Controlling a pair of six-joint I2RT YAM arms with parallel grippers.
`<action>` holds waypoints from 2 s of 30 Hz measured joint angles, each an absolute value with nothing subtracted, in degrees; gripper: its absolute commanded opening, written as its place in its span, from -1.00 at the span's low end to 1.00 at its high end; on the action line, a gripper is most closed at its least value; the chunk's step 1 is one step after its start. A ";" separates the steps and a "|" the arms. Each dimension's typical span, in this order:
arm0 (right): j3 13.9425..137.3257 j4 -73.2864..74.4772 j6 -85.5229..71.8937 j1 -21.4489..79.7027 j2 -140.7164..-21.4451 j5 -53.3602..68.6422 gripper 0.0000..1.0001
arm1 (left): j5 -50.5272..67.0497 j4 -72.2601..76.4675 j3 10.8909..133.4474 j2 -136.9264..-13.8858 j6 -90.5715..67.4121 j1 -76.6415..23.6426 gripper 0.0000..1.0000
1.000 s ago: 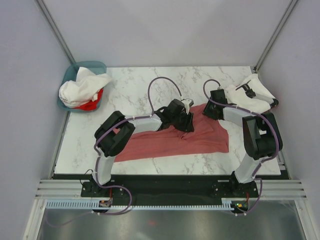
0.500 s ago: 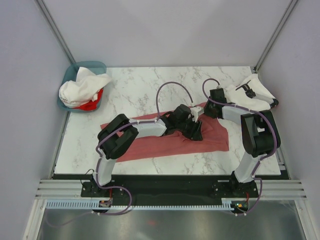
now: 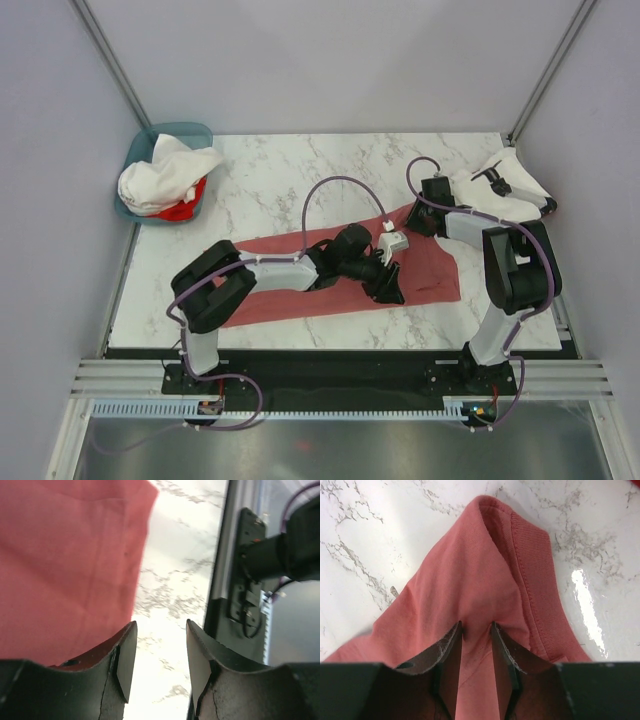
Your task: Fold and stack the t-shirts
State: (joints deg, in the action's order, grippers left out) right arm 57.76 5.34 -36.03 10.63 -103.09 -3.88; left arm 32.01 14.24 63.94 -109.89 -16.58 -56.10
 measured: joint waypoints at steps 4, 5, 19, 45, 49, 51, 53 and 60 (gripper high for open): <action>57.36 4.95 -36.23 10.59 -102.78 -3.68 -0.16 | 33.21 16.88 59.75 -104.75 -16.56 -56.27 0.09; 57.17 4.89 -36.25 10.55 -102.61 -3.68 -0.13 | 33.17 17.19 59.55 -104.05 -16.56 -56.21 0.11; 48.90 7.99 -37.60 10.57 -89.45 -10.07 0.69 | 9.67 15.70 50.63 -94.43 -20.60 -49.56 0.60; 34.00 26.48 -56.14 20.49 -72.71 -20.53 0.63 | -23.83 -14.81 43.59 -61.73 -33.39 -38.87 0.79; 40.21 26.52 -55.64 20.47 -81.84 -24.43 0.50 | -23.90 -14.94 43.03 -61.45 -33.36 -38.85 0.79; 45.74 27.16 -54.68 20.40 -88.55 -26.24 0.43 | -23.92 -15.05 42.28 -60.66 -33.41 -38.85 0.79; 52.31 26.55 -53.41 20.38 -95.31 -27.31 0.38 | -24.16 -15.38 41.39 -59.07 -33.50 -38.85 0.80; 84.66 25.56 -45.10 22.28 -119.98 -27.42 0.50 | -27.86 -16.14 37.36 -49.87 -34.98 -38.81 0.83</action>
